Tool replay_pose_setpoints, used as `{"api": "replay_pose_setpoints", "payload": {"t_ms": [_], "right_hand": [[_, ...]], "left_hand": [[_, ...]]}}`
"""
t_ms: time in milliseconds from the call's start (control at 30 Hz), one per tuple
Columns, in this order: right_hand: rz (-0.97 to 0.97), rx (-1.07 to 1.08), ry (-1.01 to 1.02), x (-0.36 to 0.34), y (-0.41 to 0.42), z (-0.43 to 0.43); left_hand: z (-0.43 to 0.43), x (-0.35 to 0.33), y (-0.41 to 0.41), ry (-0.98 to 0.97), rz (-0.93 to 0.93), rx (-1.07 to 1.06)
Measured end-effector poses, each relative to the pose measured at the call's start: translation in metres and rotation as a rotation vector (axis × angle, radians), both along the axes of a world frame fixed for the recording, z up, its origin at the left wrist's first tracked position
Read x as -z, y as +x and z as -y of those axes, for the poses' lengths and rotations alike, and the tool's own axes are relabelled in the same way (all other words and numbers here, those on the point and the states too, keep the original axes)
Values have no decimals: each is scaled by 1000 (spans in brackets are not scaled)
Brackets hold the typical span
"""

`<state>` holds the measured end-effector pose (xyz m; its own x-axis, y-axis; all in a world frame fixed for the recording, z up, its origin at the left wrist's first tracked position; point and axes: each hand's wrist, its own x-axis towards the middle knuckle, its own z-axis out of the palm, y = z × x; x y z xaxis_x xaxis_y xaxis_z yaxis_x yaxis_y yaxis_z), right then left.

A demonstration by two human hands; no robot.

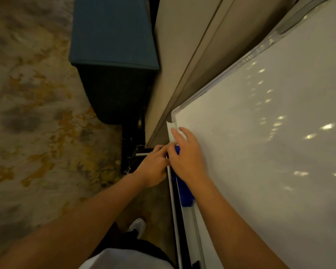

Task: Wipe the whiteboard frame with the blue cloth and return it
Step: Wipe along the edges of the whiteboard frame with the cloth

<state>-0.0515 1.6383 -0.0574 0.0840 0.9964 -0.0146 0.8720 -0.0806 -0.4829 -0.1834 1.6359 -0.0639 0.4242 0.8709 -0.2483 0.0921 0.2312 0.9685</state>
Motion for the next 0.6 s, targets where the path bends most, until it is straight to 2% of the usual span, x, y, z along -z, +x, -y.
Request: {"api": "replay_pose_setpoints", "payload": {"t_ms": [67, 133, 200, 300, 400, 467, 533, 600], "right_hand": [[98, -140, -166, 11, -4, 20], [298, -203, -239, 26, 1, 55], [384, -190, -253, 35, 5, 100], [393, -131, -271, 42, 2, 152], [310, -87, -266, 44, -2, 136], [263, -98, -264, 46, -3, 97], [332, -212, -272, 45, -5, 54], [314, -299, -328, 43, 1, 18]], "left_hand": [[2, 11, 0, -228, 76, -224], [-3, 33, 7, -453, 112, -389], [-7, 52, 14, -653, 199, -409], [-11, 57, 36, -987, 441, -270], [-14, 53, 55, -1070, 608, -129], [-16, 55, 54, -1096, 645, -131], [-22, 67, 43, -1096, 684, -117], [-36, 77, 32, -1071, 674, -65]]}}
